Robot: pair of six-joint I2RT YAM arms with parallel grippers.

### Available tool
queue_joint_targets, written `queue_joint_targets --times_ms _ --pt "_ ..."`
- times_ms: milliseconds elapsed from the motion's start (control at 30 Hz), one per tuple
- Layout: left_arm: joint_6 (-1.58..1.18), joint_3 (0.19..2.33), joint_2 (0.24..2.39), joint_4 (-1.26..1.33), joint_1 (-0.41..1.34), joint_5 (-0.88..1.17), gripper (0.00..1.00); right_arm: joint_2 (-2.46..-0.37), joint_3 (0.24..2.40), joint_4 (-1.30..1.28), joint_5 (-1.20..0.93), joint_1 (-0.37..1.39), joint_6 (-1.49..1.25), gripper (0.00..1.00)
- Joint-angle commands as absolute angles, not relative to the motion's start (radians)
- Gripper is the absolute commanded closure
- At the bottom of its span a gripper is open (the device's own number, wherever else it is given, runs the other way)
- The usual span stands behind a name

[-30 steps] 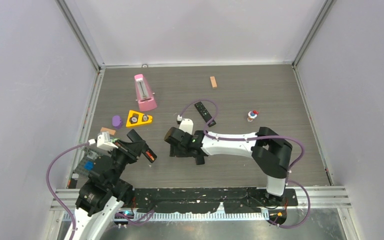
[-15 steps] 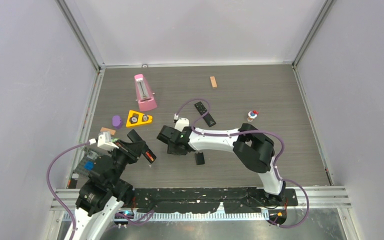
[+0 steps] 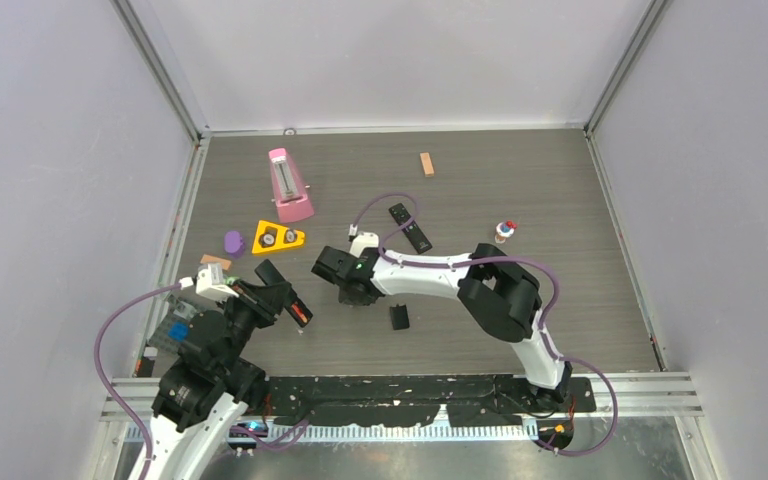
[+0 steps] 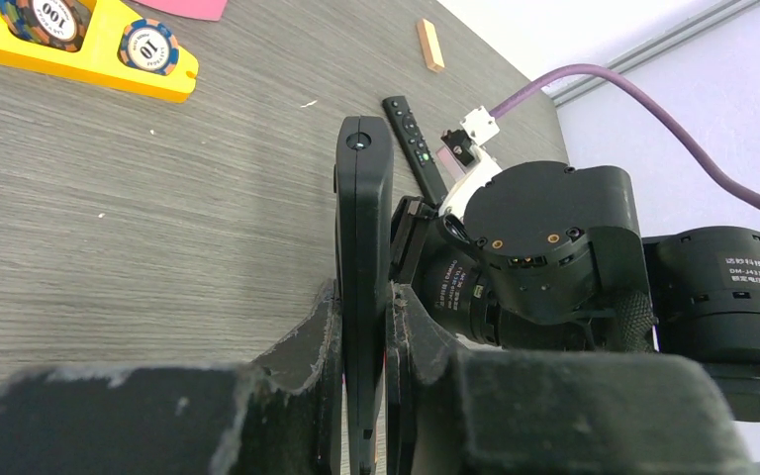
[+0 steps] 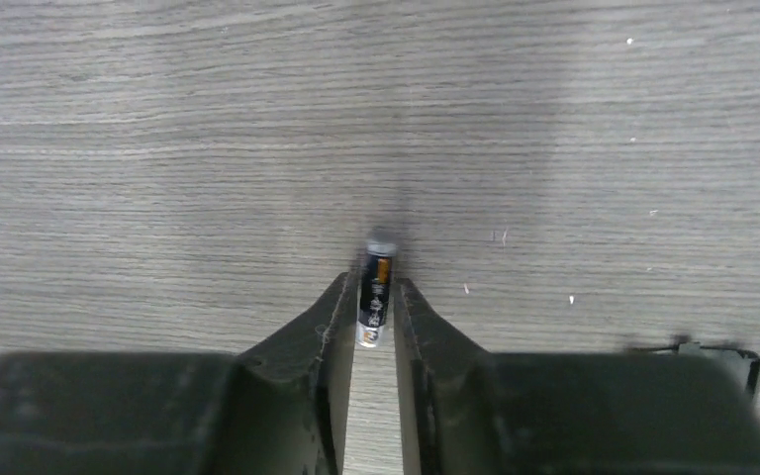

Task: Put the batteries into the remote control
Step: Pick up the battery from the center of the board, then load the battery into the remote control.

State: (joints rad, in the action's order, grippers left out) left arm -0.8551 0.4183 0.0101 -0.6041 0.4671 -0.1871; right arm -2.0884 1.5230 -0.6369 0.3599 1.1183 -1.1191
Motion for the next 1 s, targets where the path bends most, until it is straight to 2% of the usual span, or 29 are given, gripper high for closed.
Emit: queue_joint_targets --times_ms 0,67,133,267,533,800,967 --pt "-0.839 0.417 -0.144 -0.575 0.469 -0.178 1.00 -2.124 1.533 -0.657 0.395 1.110 -1.066 0.84" --pt "-0.841 0.414 -0.139 -0.572 0.469 -0.168 1.00 -2.113 1.509 -0.627 0.377 1.111 -1.024 0.92" --pt "-0.847 0.412 -0.132 -0.567 0.469 -0.158 1.00 -2.091 1.476 -0.593 0.367 1.111 -0.986 0.94" --pt "-0.856 0.404 -0.123 -0.548 0.469 -0.124 1.00 -2.025 1.411 -0.528 0.356 1.111 -0.892 0.95" --pt "-0.918 0.376 -0.038 -0.427 0.469 0.050 1.00 -1.682 1.233 -0.457 0.309 1.111 -0.707 0.95" --pt "-1.155 0.207 0.132 0.045 0.469 0.286 1.00 -1.337 1.040 -0.460 0.199 1.132 -0.702 0.95" --pt "-1.340 0.108 0.285 0.402 0.469 0.372 1.00 -1.168 1.033 -0.450 0.177 1.195 -0.690 0.95"
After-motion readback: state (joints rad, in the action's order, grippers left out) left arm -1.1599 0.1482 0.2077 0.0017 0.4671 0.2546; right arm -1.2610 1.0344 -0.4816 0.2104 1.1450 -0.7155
